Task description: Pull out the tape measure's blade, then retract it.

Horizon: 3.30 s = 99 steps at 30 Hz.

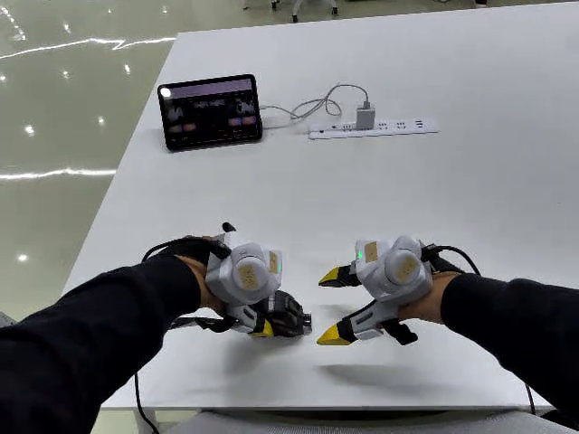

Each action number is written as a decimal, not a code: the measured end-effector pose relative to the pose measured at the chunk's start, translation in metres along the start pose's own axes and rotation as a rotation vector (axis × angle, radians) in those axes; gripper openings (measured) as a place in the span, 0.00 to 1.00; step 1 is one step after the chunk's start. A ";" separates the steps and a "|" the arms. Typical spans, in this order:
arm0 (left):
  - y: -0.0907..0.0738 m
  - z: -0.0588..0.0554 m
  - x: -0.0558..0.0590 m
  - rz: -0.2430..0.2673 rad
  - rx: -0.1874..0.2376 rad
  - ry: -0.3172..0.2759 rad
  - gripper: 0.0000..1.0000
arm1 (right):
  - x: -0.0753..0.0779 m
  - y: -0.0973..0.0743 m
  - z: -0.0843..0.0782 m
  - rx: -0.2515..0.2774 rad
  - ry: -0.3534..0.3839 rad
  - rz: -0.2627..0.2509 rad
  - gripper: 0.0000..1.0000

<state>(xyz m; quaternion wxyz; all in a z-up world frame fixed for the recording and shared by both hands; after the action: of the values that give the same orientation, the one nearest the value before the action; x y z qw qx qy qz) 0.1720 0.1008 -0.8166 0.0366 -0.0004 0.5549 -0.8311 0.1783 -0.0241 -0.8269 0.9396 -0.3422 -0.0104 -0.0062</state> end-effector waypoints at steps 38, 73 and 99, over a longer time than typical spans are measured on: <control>0.001 0.001 -0.001 0.000 -0.037 -0.049 0.33 | -0.002 0.030 -0.005 -0.077 0.002 0.021 0.08; 0.001 -0.002 0.000 0.014 -0.008 -0.087 0.33 | -0.001 0.029 -0.008 -0.104 0.002 -0.006 0.09; 0.000 -0.002 -0.001 0.003 0.011 -0.087 0.33 | -0.001 0.014 -0.020 -0.145 0.017 -0.005 0.09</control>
<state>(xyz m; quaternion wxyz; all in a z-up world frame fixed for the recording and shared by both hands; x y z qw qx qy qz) 0.1726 0.1026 -0.8171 0.0622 -0.0356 0.5481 -0.8333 0.1779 -0.0260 -0.8514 0.9123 -0.4093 -0.0029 -0.0119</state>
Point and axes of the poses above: the centre of the closed fingertips' face, and the gripper's own axes: y roughly forward along the fingers, x roughly to its right, z roughly out of its top, the point moved 7 cm from there along -y, roughly backward along the fingers, and after that the axes turned 3 degrees about -z, right-handed, at the moved point
